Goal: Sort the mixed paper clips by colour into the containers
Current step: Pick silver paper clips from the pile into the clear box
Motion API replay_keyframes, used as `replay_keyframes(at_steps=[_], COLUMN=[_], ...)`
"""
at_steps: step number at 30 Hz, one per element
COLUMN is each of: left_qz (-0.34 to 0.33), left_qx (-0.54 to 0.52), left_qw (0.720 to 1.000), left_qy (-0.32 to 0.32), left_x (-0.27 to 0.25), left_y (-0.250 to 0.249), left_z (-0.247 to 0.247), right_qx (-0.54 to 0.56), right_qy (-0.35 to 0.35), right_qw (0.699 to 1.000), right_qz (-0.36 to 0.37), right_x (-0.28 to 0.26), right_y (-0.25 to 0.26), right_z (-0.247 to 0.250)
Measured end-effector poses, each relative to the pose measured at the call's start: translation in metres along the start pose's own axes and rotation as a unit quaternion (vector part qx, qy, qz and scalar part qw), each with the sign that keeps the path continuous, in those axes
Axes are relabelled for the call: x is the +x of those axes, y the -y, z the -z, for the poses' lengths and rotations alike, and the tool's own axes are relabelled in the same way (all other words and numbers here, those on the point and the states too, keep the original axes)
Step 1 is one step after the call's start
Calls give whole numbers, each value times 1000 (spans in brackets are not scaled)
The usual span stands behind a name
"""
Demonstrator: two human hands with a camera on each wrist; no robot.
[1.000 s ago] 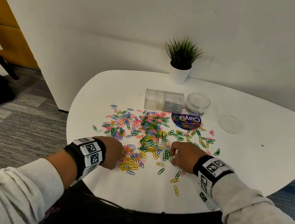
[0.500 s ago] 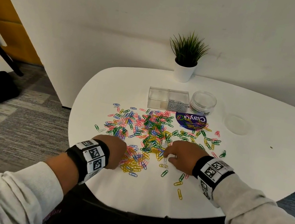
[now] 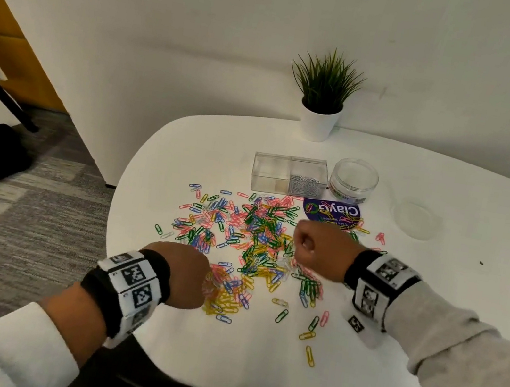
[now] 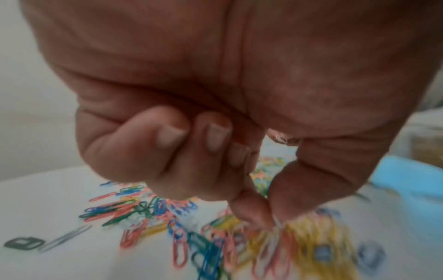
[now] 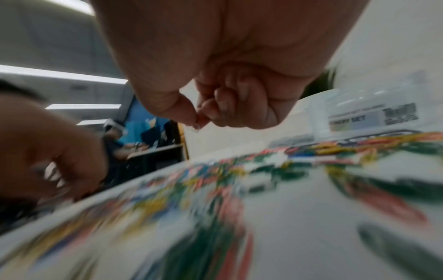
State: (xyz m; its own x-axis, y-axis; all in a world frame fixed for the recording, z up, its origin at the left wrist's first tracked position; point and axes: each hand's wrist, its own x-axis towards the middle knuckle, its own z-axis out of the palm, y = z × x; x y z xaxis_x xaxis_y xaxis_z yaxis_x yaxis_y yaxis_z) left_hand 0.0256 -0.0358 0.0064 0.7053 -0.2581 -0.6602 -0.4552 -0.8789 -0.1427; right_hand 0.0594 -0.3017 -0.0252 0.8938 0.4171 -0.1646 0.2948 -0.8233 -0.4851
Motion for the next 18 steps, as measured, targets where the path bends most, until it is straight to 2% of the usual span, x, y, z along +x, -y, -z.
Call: replay_keyframes(at_steps=[3,5,8,10,12,15,18], left_qz=[-2,14,-5,-53,-85,-80,-67], left_qx=[-146,-265,-349,-382,-402,-433,-460], left_qw=[987,957,921,905,896,888,882], left_qy=[-63,-119,-174,-179,-169,-136,-77], left_x=[3,9,20,27,37,56,77], left_y=[13,21,26,29,34,39,35], left_z=[13,20,34,47,58,71,85], right_qx=[11,-22,-45,-60,-88,-121,-94], right_qy=[-67,-97,-137,-135,-94,-32,-38], right_qw=[997,993,986,986,989,990,993], right_qz=[-47,-68,-85,-81,-76,-69,-62], right_x=[31,55,92,114,128,136,135], right_y=[-13,-21,-28,-32,-34,-36,-42], right_z=[38,62,84,85,80,76,79])
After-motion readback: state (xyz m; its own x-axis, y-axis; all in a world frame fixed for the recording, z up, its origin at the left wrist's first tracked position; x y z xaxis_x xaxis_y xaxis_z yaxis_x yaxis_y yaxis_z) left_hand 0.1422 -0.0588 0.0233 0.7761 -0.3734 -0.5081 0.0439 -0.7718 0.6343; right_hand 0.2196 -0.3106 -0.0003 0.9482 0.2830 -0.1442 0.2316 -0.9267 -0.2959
